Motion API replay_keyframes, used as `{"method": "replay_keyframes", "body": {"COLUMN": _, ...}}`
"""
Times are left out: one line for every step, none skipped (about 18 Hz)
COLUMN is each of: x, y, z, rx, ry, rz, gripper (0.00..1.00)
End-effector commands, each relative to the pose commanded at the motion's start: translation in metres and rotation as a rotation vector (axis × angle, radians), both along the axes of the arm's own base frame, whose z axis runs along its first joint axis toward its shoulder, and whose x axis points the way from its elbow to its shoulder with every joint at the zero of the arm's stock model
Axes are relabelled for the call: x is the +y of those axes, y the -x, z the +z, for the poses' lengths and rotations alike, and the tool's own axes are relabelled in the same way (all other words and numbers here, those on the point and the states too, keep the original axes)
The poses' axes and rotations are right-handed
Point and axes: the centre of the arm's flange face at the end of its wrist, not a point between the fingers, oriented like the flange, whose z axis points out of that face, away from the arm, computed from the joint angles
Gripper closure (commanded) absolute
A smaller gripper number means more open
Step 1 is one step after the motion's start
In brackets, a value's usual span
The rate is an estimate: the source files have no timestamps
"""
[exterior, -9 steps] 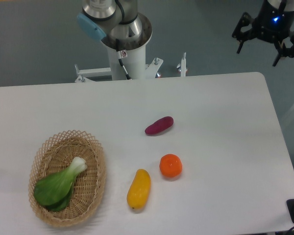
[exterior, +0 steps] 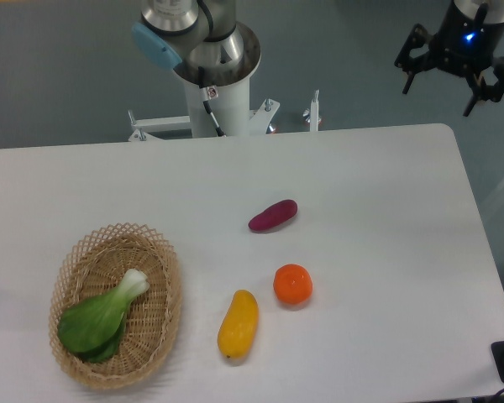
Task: Pick up the orange from the table
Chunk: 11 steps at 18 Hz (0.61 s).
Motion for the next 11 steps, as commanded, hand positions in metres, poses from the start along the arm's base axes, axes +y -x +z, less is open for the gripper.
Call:
{"method": "replay_keyframes", "body": {"x": 0.0, "y": -0.004, "z": -0.006, "rx": -0.014, "ry": 0.0, "rz": 0.012, "gripper": 0.0}}
{"method": "replay_keyframes", "body": {"x": 0.0, "y": -0.008, "z": -0.012, "rx": -0.028, "ry": 0.006, "rz": 0.036, "gripper": 0.0}}
{"method": "replay_keyframes", "body": {"x": 0.001, "y": -0.009, "z": -0.019, "rx": -0.036, "ry": 0.008, "rz": 0.065, "gripper": 0.0}}
{"method": "replay_keyframes", "body": {"x": 0.007, "y": -0.013, "z": -0.025, "rx": -0.032, "ry": 0.007, "rz": 0.082, "gripper": 0.0}}
{"method": "replay_keyframes", "body": {"x": 0.018, "y": -0.02, "z": -0.034, "rx": -0.024, "ry": 0.005, "rz": 0.088, "gripper": 0.0}}
{"method": "replay_keyframes", "body": {"x": 0.03, "y": -0.026, "z": -0.044, "rx": -0.011, "ry": 0.0, "rz": 0.103, "gripper": 0.0}}
{"method": "replay_keyframes", "body": {"x": 0.04, "y": -0.03, "z": -0.053, "rx": 0.008, "ry": -0.009, "rz": 0.131, "gripper": 0.0}}
{"method": "replay_keyframes", "body": {"x": 0.05, "y": -0.035, "z": -0.065, "rx": 0.014, "ry": -0.017, "rz": 0.162, "gripper": 0.0}}
{"method": "replay_keyframes", "body": {"x": 0.063, "y": -0.043, "z": -0.079, "rx": 0.012, "ry": -0.015, "rz": 0.176, "gripper": 0.0}}
{"method": "replay_keyframes", "body": {"x": 0.075, "y": -0.051, "z": -0.092, "rx": 0.016, "ry": -0.019, "rz": 0.181, "gripper": 0.0}}
{"method": "replay_keyframes", "body": {"x": 0.083, "y": -0.055, "z": -0.104, "rx": 0.027, "ry": -0.027, "rz": 0.193, "gripper": 0.0}}
